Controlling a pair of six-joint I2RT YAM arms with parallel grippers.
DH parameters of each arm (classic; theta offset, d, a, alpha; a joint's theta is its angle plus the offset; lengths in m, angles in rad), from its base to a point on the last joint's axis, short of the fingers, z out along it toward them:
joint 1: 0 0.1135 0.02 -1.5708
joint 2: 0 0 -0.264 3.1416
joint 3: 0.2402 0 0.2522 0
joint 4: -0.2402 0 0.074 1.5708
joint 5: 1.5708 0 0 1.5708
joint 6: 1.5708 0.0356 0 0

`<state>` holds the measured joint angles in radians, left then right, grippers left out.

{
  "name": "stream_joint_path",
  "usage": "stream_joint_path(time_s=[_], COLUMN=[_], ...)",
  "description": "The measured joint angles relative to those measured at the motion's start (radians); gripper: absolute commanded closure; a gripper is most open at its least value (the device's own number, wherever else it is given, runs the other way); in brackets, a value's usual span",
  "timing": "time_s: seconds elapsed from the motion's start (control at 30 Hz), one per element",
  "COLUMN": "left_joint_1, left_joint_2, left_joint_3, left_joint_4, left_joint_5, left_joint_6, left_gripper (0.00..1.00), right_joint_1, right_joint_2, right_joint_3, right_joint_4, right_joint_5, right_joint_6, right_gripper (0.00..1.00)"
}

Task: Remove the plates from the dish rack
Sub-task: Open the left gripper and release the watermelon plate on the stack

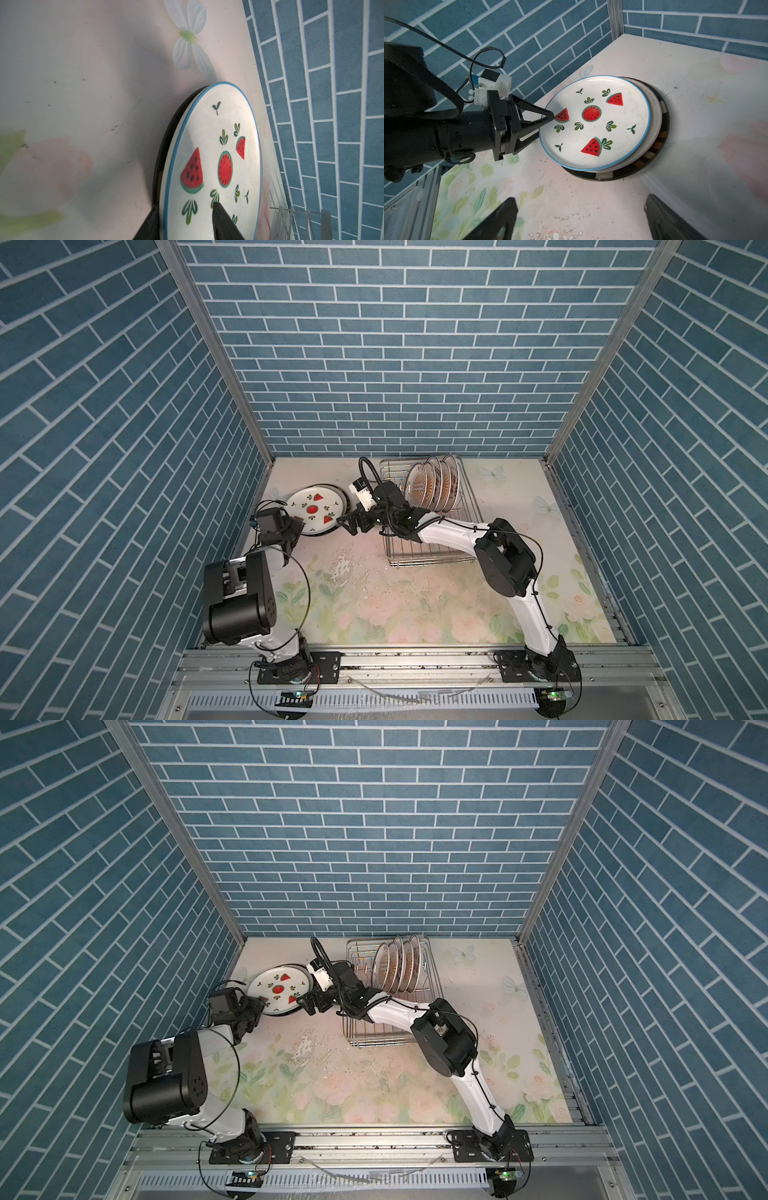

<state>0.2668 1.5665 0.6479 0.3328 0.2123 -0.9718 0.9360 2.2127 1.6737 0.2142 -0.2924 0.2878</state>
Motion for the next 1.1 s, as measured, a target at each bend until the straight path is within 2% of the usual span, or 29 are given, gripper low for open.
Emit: stream_joint_path(time_s=[0.63,0.73,1.03,1.07,1.1], left_joint_1=[-0.018,-0.019,-0.023,-0.023,-0.024], left_joint_2=[0.029,0.027,-0.039,-0.045,-0.05], left_joint_3=[0.048,0.048,0.047,0.046,0.043], left_joint_4=[-0.023,-0.024,-0.03,-0.029,-0.026], left_joint_5=[-0.041,-0.051,-0.069,-0.069,-0.069], left_joint_6=[0.019,0.02,0.023,0.023,0.023], left_gripper=[0.56,0.46,0.44,0.37,0.35], right_joint_1=[0.0,0.0,0.008,0.011,0.013], right_joint_2=[0.002,0.002,0.002,0.002,0.002], right_joint_3=[0.0,0.0,-0.001,-0.002,-0.003], right_joint_4=[0.004,0.003,-0.002,-0.003,-0.006], right_joint_5=[0.0,0.0,0.0,0.0,0.001], right_joint_6=[-0.001,-0.001,-0.02,-0.025,-0.027], right_gripper=[0.03,0.03,0.03,0.03,0.03])
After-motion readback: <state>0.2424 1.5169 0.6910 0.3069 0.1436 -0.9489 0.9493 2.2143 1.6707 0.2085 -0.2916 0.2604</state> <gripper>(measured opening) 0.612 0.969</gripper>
